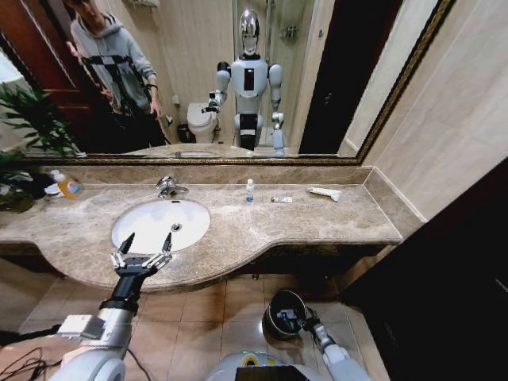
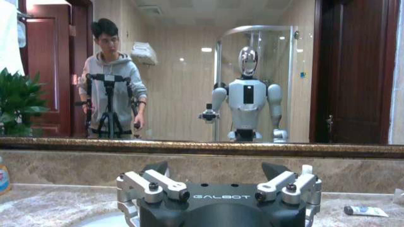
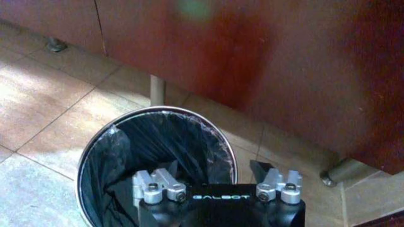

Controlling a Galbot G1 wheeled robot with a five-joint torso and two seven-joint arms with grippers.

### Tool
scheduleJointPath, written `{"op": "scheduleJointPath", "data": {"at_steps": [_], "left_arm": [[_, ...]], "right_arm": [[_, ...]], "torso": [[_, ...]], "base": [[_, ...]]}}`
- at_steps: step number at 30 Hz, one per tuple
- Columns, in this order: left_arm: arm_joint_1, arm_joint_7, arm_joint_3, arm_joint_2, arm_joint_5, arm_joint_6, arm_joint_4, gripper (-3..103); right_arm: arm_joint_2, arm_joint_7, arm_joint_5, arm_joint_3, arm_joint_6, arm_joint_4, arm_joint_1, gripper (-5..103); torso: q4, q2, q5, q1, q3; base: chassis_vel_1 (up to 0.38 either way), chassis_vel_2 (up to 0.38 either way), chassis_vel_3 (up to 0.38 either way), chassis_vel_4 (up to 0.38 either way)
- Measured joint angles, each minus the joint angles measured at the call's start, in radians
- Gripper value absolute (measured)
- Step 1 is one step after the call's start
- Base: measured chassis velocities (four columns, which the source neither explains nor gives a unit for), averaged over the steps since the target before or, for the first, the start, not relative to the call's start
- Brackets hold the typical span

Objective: Pick up the trash from the sink and place it in the trash bin.

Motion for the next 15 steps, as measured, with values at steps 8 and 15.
{"op": "scheduleJointPath", "data": {"at_steps": [8,15], "left_arm": [[0.0,0.0,0.0,0.0,0.0,0.0,0.0,100],[0.0,0.0,0.0,0.0,0.0,0.0,0.0,100]], "right_arm": [[-0.016,0.02,-0.017,0.004,0.043,0.084,-0.05,99],[-0.078,0.054,0.055,0.004,0.061,0.283,-0.17,100]], "torso": [[0.0,0.0,0.0001,0.0,0.0],[0.0,0.0,0.0,0.0,0.0]], "base": [[0.0,0.0,0.0,0.0],[0.0,0.0,0.0,0.0]]}}
